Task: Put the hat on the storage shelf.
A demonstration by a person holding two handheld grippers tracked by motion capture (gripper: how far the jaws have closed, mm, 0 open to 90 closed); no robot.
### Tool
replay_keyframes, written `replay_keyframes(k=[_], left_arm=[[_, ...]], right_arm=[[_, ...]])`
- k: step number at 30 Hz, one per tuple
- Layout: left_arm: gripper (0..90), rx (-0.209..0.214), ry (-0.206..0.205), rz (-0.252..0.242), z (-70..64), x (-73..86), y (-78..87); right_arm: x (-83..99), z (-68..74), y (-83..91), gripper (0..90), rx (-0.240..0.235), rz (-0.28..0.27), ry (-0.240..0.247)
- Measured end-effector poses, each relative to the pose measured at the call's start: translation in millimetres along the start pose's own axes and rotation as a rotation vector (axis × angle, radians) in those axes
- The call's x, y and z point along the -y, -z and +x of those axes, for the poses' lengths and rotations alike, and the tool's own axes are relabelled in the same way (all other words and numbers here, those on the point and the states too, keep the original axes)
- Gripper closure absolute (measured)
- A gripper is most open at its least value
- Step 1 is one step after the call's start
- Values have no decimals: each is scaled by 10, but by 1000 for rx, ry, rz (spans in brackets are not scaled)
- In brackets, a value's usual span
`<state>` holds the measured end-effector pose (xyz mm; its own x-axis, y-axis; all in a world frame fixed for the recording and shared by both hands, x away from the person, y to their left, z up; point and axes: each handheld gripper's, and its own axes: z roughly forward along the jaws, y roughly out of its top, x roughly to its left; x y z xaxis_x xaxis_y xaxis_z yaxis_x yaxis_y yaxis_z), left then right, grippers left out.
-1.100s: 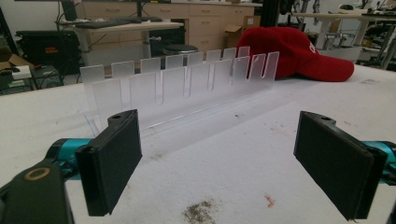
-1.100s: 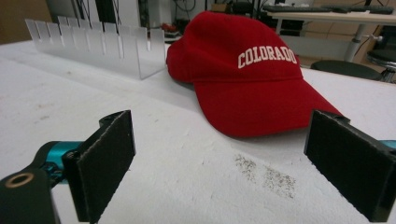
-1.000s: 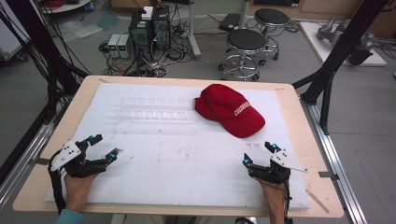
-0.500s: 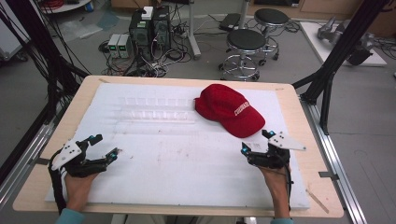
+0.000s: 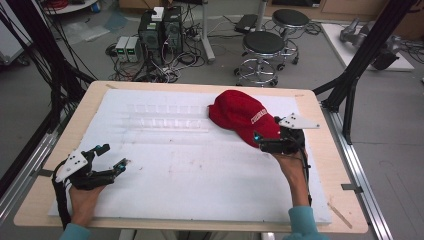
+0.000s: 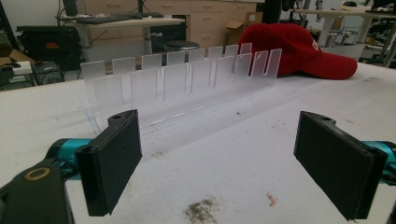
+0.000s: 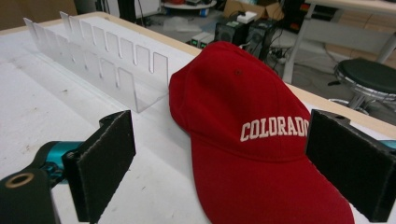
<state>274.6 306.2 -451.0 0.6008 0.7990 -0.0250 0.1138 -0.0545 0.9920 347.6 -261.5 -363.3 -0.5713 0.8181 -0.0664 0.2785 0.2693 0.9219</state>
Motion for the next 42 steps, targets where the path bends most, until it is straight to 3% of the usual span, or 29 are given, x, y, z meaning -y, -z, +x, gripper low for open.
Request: replay_keyframes(k=[7,23,28,30,31,32,34,35,38,42], left_arm=[[154,-1,-2,1,-3,0,-2],[154,-2,4,3,0,0,-2],[154,-3,0,3,-1,-1,-3],[154,-3,0,3,-1,0,-2],[155,-3,0,2,-1,-1,-3],[154,-4,-1,4,-2,-1,-3],[154,-4,1,5,-1,-1,-4],[155,-4,3,4,0,-1,-3],[155,-4,1,3,-1,-1,-4],[155,-4,3,3,0,0,-3]], right_arm=[[-138,-164,-135,76,2,23,-31],[-445,-469,-507,76,-6,116,-37],[-447,-505,-618,77,-3,106,-51],[-431,-520,-676,77,-6,128,-42],[-446,-527,-706,77,-10,163,-47],[-521,-522,-751,77,-10,201,-20],[-551,-511,-762,77,-13,176,-9],[-615,-527,-812,77,-25,204,-1],[-645,-545,-865,77,-28,216,11],[-600,-567,-972,77,-40,243,-3]])
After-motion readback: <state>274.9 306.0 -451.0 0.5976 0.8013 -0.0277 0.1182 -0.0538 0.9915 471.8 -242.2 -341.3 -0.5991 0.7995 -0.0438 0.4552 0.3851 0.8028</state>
